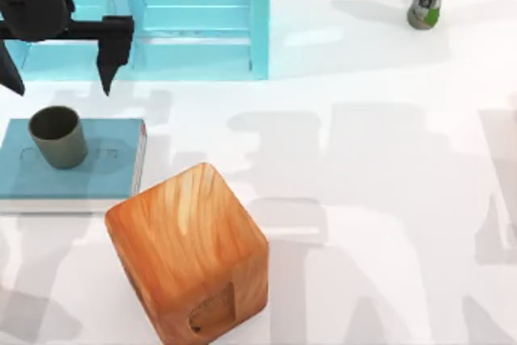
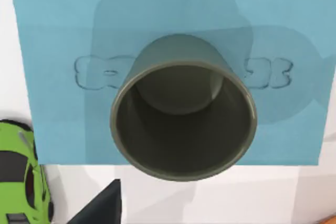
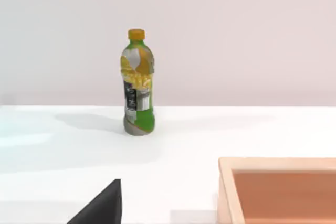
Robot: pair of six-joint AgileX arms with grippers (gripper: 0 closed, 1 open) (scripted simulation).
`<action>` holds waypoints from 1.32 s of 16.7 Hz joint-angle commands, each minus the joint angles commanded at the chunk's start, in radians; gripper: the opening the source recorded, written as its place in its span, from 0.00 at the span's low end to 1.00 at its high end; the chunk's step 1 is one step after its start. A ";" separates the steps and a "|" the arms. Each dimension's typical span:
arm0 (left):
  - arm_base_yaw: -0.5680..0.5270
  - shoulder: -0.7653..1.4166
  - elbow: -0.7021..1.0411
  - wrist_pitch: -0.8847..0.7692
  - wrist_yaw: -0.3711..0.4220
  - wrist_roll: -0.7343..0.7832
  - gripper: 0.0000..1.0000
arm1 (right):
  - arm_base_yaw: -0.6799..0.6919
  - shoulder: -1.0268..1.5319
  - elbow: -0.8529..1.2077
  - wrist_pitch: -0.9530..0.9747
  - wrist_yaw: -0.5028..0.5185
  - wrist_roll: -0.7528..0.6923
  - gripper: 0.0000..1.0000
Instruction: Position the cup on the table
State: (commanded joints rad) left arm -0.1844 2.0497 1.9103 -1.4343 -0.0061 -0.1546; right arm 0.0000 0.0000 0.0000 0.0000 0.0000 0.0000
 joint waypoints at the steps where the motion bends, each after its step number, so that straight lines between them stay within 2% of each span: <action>1: 0.000 0.000 -0.042 0.042 0.000 0.000 1.00 | 0.000 0.000 0.000 0.000 0.000 0.000 1.00; 6: 0.002 0.007 -0.270 0.279 0.000 0.001 1.00 | 0.000 0.000 0.000 0.000 0.000 0.000 1.00; 12: 0.002 0.009 -0.309 0.319 0.000 0.002 1.00 | 0.000 0.000 0.000 0.000 0.000 0.000 1.00; 22: 0.002 0.009 -0.309 0.319 0.000 0.002 0.25 | 0.000 0.000 0.000 0.000 0.000 0.000 1.00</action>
State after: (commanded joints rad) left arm -0.1825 2.0585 1.6010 -1.1158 -0.0060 -0.1530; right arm 0.0000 0.0000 0.0000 0.0000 0.0000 0.0000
